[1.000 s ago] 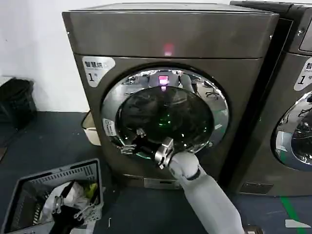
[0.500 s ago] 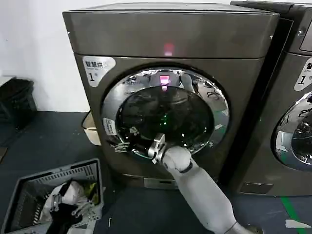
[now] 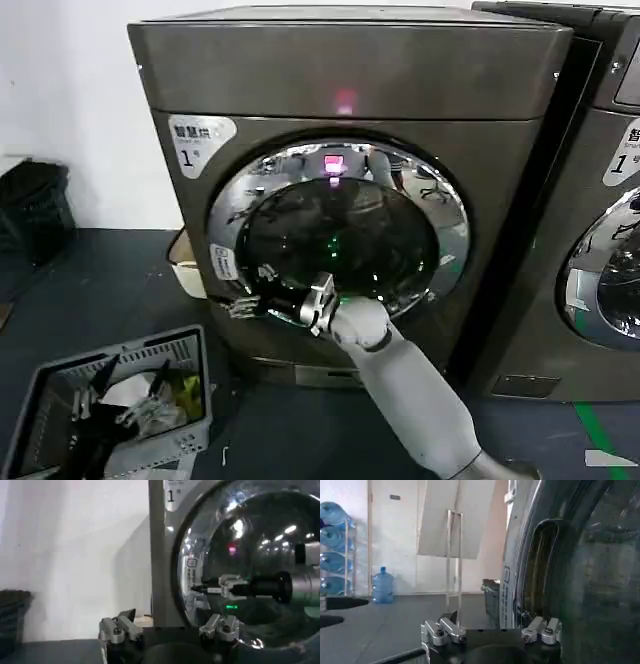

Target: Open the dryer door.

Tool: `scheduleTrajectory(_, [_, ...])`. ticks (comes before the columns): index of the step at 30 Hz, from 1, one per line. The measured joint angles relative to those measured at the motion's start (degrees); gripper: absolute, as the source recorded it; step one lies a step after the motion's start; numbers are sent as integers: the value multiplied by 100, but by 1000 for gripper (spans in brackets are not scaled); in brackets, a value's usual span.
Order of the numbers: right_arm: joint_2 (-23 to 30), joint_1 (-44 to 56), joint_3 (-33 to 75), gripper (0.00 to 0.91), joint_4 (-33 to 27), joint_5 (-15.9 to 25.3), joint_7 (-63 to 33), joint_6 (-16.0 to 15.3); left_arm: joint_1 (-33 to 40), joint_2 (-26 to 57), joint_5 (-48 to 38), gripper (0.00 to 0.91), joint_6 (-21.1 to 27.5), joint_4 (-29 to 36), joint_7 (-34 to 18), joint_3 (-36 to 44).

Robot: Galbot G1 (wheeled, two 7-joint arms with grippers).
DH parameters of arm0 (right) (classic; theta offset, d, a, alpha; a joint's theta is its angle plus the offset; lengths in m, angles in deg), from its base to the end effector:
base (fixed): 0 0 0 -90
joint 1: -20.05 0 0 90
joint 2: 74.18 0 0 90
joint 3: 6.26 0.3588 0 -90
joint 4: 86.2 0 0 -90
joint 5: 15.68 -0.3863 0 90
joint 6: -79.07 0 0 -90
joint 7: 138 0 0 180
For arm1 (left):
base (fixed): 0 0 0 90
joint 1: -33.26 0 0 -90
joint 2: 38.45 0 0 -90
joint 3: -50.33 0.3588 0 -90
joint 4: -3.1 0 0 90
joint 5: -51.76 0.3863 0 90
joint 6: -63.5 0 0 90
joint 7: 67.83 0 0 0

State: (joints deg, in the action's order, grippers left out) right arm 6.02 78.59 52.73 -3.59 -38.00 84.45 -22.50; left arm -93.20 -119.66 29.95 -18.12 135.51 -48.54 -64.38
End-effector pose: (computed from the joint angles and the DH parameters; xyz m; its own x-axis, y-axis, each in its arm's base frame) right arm 0.5077 0.1250 -0.2007 -0.3085 -0.9509 -0.0265 -0.9487 0.3096 -0.0636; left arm 0.1615 0.1328 -0.2174 -0.9910 0.1307 -0.0304 0.1306 0.9914 0.0041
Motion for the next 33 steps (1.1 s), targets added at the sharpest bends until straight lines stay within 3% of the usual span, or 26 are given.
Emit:
scheduleTrajectory(5, [-150, 116, 104, 907, 100, -27, 613, -5, 338, 277, -446, 907, -51, -320, 337, -344])
scheduleTrajectory(18, [-393, 465, 362, 907, 429, -98, 1807, 108, 915, 1124, -866, 907, 2, -1031, 314, -751])
scheduleTrajectory(33, [-840, 1148, 757, 907, 1020, -138, 2947, 89, 1248, 1688, -1179, 907, 138, -1345, 108, -367])
